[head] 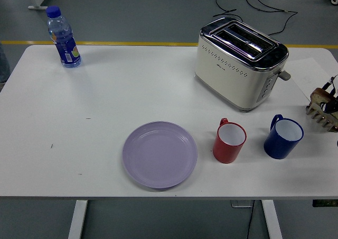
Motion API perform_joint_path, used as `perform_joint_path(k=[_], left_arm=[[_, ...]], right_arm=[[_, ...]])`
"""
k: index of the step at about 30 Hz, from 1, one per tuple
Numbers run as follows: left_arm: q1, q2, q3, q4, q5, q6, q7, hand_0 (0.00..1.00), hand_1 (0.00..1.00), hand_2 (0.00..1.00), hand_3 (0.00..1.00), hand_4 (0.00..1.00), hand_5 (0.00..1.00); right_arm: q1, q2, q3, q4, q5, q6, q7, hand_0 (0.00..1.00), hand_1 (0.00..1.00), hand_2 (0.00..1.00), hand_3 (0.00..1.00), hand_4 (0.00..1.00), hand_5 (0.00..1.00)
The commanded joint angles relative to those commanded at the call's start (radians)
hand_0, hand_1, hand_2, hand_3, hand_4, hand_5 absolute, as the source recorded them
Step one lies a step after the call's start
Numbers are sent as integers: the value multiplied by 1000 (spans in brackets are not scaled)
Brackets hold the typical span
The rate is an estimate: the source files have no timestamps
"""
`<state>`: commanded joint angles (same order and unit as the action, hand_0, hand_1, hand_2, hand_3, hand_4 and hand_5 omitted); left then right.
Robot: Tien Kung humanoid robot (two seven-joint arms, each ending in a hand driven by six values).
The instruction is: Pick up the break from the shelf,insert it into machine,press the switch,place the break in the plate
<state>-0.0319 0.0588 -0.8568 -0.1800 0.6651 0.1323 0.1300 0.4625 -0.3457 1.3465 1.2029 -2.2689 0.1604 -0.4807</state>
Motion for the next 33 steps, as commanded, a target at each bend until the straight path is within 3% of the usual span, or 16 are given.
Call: perform_joint_path(k=[4,5,10,11,14,16,17,22,23,28,29,33], left_arm=[[0,0,-2,0,2,0,1,687,637,696,718,457,998],[0,0,-2,0,3,0,1,687,637,695,718,460,998],[0,0,-5,0,5,-1,2,687,637,695,718,460,998],[0,1,-2,0,2,-1,1,687,634,695,718,461,998],[-1,2,0,0,1,0,2,687,634,695,718,461,998],[-1,2,-2,0,2,0,2,687,634,695,718,461,998],[-1,2,-2,0,3,0,2,689,635,695,718,462,998],[1,0,-14,0,15,0,4,689,635,695,718,462,998],[2,0,-15,0,17,0,5,690,636,696,718,462,998],[4,0,-22,0,24,0,6,690,636,696,718,462,998],[5,0,-29,0,31,0,7,690,638,698,719,462,998],[9,0,-42,0,47,-1,10,690,638,698,719,462,998]], right_arm=[[3,-2,-12,-7,0,-12,-6,460,433,473,579,718,93],[4,-3,-14,-7,0,-16,-7,372,363,418,496,651,58],[12,-10,-26,-7,0,-39,-12,372,363,418,496,651,58],[13,-12,-28,-7,0,-44,-13,273,327,397,460,526,2],[18,-17,-35,-8,0,-55,-14,273,327,397,460,526,2],[20,-21,-41,-10,0,-80,-16,273,327,397,460,526,2],[21,-21,-42,-10,0,-87,-16,267,314,393,455,466,2],[23,-31,-46,-5,0,-145,-12,267,314,393,455,466,2],[23,-34,-46,-1,0,-153,-11,270,298,378,440,397,2],[24,-49,-46,20,0,-169,-4,270,298,378,440,397,2],[26,-64,-49,41,0,-173,-1,243,285,369,429,359,2],[32,-106,-52,102,28,-175,3,243,285,369,429,359,2]])
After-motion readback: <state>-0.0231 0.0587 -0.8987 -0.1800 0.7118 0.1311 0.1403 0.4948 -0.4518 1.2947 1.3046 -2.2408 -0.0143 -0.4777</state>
